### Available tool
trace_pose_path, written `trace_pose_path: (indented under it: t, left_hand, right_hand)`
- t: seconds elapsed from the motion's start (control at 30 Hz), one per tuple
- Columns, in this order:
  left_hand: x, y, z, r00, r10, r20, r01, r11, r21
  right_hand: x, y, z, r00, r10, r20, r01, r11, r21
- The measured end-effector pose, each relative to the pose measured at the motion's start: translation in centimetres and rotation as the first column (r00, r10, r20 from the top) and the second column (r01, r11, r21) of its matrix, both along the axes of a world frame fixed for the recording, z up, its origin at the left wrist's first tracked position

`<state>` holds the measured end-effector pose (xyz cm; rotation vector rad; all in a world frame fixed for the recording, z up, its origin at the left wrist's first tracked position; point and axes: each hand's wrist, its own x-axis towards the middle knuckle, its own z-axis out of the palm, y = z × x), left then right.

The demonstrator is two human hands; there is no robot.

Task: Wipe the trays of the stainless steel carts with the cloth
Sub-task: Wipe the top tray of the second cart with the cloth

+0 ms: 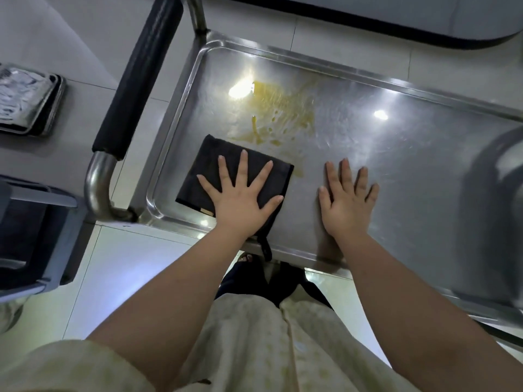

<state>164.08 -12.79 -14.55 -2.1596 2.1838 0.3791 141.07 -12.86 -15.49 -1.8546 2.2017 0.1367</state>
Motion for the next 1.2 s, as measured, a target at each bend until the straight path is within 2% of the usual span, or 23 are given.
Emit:
trace_pose_path:
  t: [0.13, 0.23, 0.37, 0.5, 0.7, 0.83, 1.0, 1.1, 1.2]
  left_hand:
    - [0.4, 4.5, -0.3, 1.0, 0.0, 0.01, 0.0, 1.0, 0.018]
    - [0.3, 4.8, -0.2, 1.0, 0.031, 0.006, -0.031, 0.998, 0.05]
    - [0.3, 4.7, -0.2, 1.0, 0.024, 0.018, -0.024, 0.999, 0.035]
    - [1.2, 5.0, -0.2, 1.0, 0.015, 0.001, -0.015, 1.0, 0.018]
    - [8.9, -0.9, -0.1, 0.987, 0.143, 0.07, -0.146, 0.988, 0.045]
    - [9.6, -3.7, 0.5, 0.991, 0.104, 0.084, -0.111, 0.991, 0.08]
    - [7.1, 2.7, 0.6, 0.995, 0.099, 0.017, -0.101, 0.989, 0.106]
    - [6.0, 6.7, 0.2, 0.996, 0.085, 0.041, -0.091, 0.981, 0.171]
    - [5.9, 5.7, 0.0, 0.994, 0.107, 0.009, -0.106, 0.969, 0.221]
  right_hand:
    - [0.2, 0.1, 0.1, 1.0, 0.021, -0.016, -0.021, 1.0, -0.001]
    - [1.1, 0.4, 0.6, 0.999, -0.002, -0.041, 0.003, 1.0, 0.017]
    - [4.0, 3.3, 1.0, 1.0, 0.001, 0.027, -0.001, 1.0, -0.001]
    - [4.3, 4.8, 0.1, 1.0, 0.023, -0.013, -0.023, 0.999, 0.027]
    - [4.9, 5.3, -0.5, 0.999, 0.037, -0.025, -0.037, 0.999, -0.017]
    - [5.0, 4.8, -0.5, 0.999, 0.028, -0.04, -0.028, 1.0, 0.003]
    - [4.9, 4.7, -0.1, 0.998, 0.022, -0.067, -0.018, 0.998, 0.053]
    - [5.0, 5.0, 0.2, 0.998, 0.018, -0.053, -0.015, 0.998, 0.06]
    - [5.0, 5.4, 0.3, 0.998, 0.033, -0.052, -0.03, 0.997, 0.064]
